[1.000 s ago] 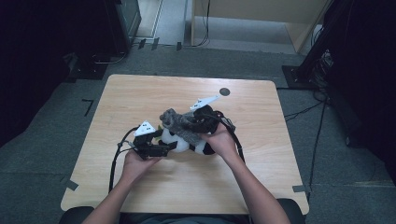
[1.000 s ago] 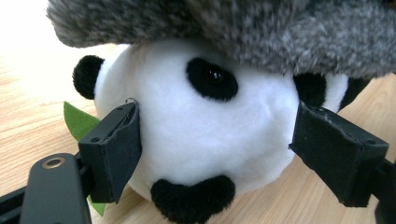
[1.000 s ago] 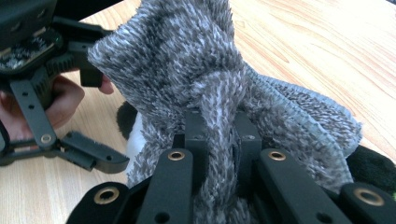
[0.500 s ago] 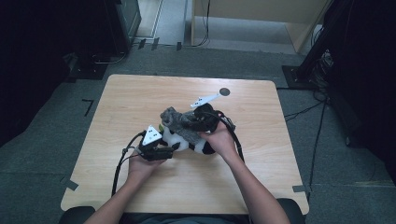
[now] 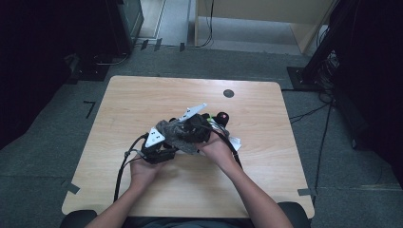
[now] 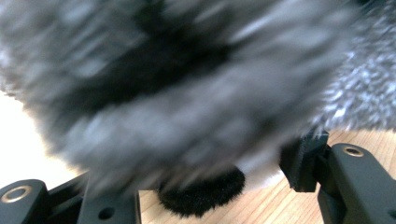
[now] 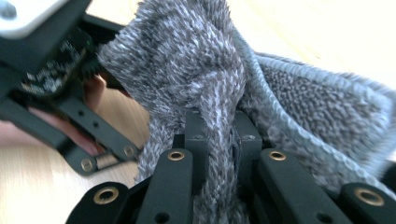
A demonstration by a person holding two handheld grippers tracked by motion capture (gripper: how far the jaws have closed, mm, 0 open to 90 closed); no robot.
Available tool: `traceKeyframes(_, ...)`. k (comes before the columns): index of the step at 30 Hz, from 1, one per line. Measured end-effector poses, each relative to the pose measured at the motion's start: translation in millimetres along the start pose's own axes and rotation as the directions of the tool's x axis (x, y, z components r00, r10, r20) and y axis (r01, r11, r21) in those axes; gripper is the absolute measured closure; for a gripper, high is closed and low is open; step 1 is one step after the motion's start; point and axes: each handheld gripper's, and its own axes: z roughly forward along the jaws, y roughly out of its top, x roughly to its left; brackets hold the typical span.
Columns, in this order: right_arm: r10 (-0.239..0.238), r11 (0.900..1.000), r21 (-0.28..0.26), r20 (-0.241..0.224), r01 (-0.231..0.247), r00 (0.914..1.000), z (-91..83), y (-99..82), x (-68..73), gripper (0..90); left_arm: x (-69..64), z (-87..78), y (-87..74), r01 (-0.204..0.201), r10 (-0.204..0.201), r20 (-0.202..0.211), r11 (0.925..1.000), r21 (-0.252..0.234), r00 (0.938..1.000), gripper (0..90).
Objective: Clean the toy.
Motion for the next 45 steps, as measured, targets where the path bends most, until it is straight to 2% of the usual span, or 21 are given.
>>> traceKeyframes(6, -0.018, 0.9997, -0.015, -0.004, 0.018, 0.9998, -17.5, -13.1, -10.5, 81.2, 3.3, -0.1, 0.9, 0.010, -0.010, 0.017, 1.0000, 0.001, 0.9998, 43.0)
traceKeyframes(8, -0.044, 0.9984, -0.037, -0.007, 0.043, 0.9990, -23.7, -19.2, -14.1, 81.2, 4.2, -0.1, 1.7, 0.015, -0.015, 0.021, 0.9999, 0.003, 0.9997, 43.0)
traceKeyframes(15, -0.077, 0.9944, -0.073, -0.004, 0.077, 0.9970, -34.7, -29.8, -21.4, 81.3, 6.7, 0.3, 4.4, 0.028, -0.028, 0.028, 0.9995, 0.012, 0.9992, 43.1)
traceKeyframes(18, -0.041, 0.9948, -0.094, -0.012, 0.039, 0.9991, -41.6, -35.0, -27.4, 81.4, 8.1, 0.6, 5.3, 0.036, -0.036, 0.032, 0.9993, 0.015, 0.9988, 43.2)
traceKeyframes(22, 0.012, 0.9934, -0.114, 0.017, -0.010, 0.9998, -54.2, -44.0, -39.4, 81.4, 9.7, 1.1, 6.0, 0.045, -0.045, 0.039, 0.9989, 0.017, 0.9982, 43.3)
traceKeyframes(27, 0.079, 0.9849, -0.155, 0.002, -0.077, 0.9969, -60.9, -54.4, -52.8, 81.2, 10.5, 1.8, 6.0, 0.047, -0.048, 0.043, 0.9988, 0.010, 0.9979, 43.3)
traceKeyframes(30, 0.102, 0.9805, -0.168, -0.005, -0.102, 0.9947, -63.7, -55.9, -56.6, 81.1, 10.7, 2.0, 5.9, 0.050, -0.050, 0.043, 0.9987, 0.008, 0.9978, 43.2)
traceKeyframes(31, 0.102, 0.9791, -0.176, -0.008, -0.102, 0.9947, -64.2, -56.0, -57.2, 81.4, 10.7, 2.1, 5.9, 0.050, -0.050, 0.043, 0.9987, 0.008, 0.9978, 43.3)
traceKeyframes(33, 0.133, 0.9740, -0.181, -0.031, -0.136, 0.9907, -67.0, -54.4, -56.9, 81.8, 10.5, 2.1, 5.8, 0.045, -0.045, 0.040, 0.9989, 0.010, 0.9982, 43.2)
traceKeyframes(37, 0.146, 0.9596, -0.237, -0.042, -0.152, 0.9884, -79.1, -44.9, -50.4, 81.9, 9.5, 2.0, 6.0, 0.048, -0.049, 0.036, 0.9988, 0.010, 0.9982, 43.2)
traceKeyframes(39, 0.137, 0.9557, -0.258, -0.034, -0.141, 0.9900, -83.3, -38.4, -44.5, 81.8, 8.8, 1.7, 6.3, 0.050, -0.050, 0.033, 0.9987, 0.009, 0.9982, 43.2)
traceKeyframes(41, 0.120, 0.9573, -0.263, -0.019, -0.121, 0.9926, -83.8, -31.8, -38.5, 81.3, 7.8, 1.4, 6.2, 0.043, -0.043, 0.028, 0.9990, 0.010, 0.9987, 43.1)
traceKeyframes(45, 0.075, 0.9660, -0.247, -0.020, -0.077, 0.9970, -75.7, -21.5, -30.4, 81.1, 5.8, 0.4, 4.3, 0.034, -0.034, 0.019, 0.9994, 0.005, 0.9993, 42.9)
